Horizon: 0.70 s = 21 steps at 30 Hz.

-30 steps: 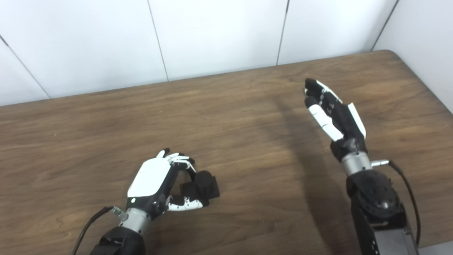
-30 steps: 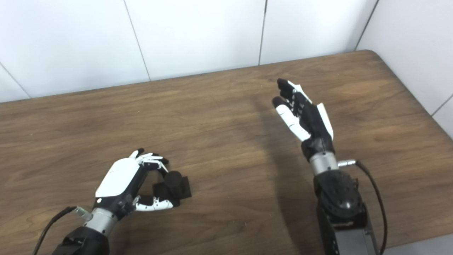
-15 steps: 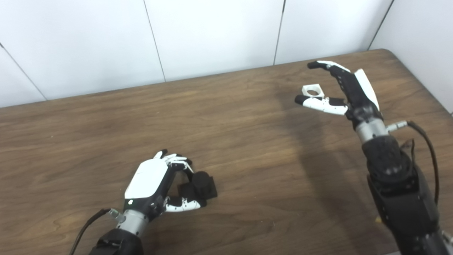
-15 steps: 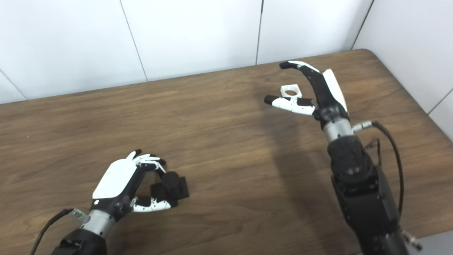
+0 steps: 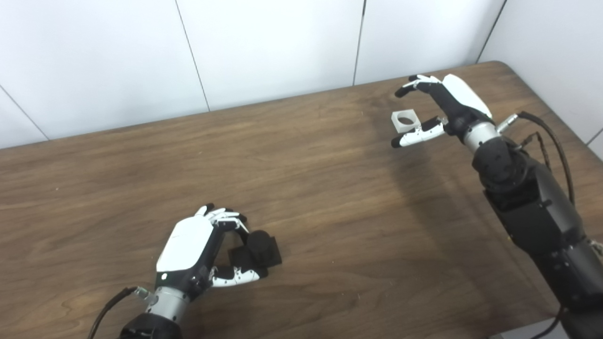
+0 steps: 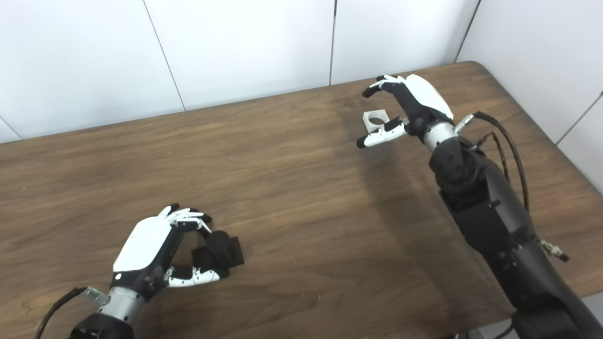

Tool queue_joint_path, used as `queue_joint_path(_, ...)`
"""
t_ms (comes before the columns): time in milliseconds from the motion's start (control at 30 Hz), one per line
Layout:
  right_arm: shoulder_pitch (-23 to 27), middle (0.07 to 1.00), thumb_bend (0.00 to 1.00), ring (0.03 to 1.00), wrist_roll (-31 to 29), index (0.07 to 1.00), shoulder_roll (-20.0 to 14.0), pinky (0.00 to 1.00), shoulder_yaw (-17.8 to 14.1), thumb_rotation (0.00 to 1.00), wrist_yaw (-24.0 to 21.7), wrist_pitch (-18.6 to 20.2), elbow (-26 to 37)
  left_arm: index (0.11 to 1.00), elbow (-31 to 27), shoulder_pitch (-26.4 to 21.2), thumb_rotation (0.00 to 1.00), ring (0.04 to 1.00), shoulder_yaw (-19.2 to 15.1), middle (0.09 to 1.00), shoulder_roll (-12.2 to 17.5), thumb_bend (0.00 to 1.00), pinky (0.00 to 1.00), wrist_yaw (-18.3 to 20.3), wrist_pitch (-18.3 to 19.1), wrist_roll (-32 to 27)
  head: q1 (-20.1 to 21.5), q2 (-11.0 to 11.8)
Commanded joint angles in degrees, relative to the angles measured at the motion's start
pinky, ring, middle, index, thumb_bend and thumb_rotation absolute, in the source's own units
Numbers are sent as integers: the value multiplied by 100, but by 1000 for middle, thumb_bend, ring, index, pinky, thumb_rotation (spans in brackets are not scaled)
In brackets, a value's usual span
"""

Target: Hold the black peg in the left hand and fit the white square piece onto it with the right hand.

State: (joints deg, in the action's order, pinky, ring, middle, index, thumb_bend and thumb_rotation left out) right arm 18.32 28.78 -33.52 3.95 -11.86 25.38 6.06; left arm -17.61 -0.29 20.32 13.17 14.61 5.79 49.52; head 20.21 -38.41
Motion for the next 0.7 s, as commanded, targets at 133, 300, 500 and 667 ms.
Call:
queue_joint_path(133,705,944,863,1000,302,750,-416,1000,226,186,-216,-105,-440,485,-35,85,52,841,-18,761,109,522,956,17,-11,79,2,35)
queue_joint_path(300,1016,945,862,1000,407,750,-507,1000,396,172,-388,-73,-800,485,-56,118,51,842,-15,759,113,522,956,29,-4,92,11,100)
queue_joint_path(500,1320,953,845,1000,554,749,-596,1000,549,185,-515,-93,-1219,485,-11,160,51,838,-8,760,87,522,941,-39,-25,107,-85,128)
queue_joint_path(667,1499,960,829,1000,630,760,-713,1000,655,183,-596,-211,-1560,485,33,193,51,836,4,759,100,522,937,-89,-62,105,-114,136)
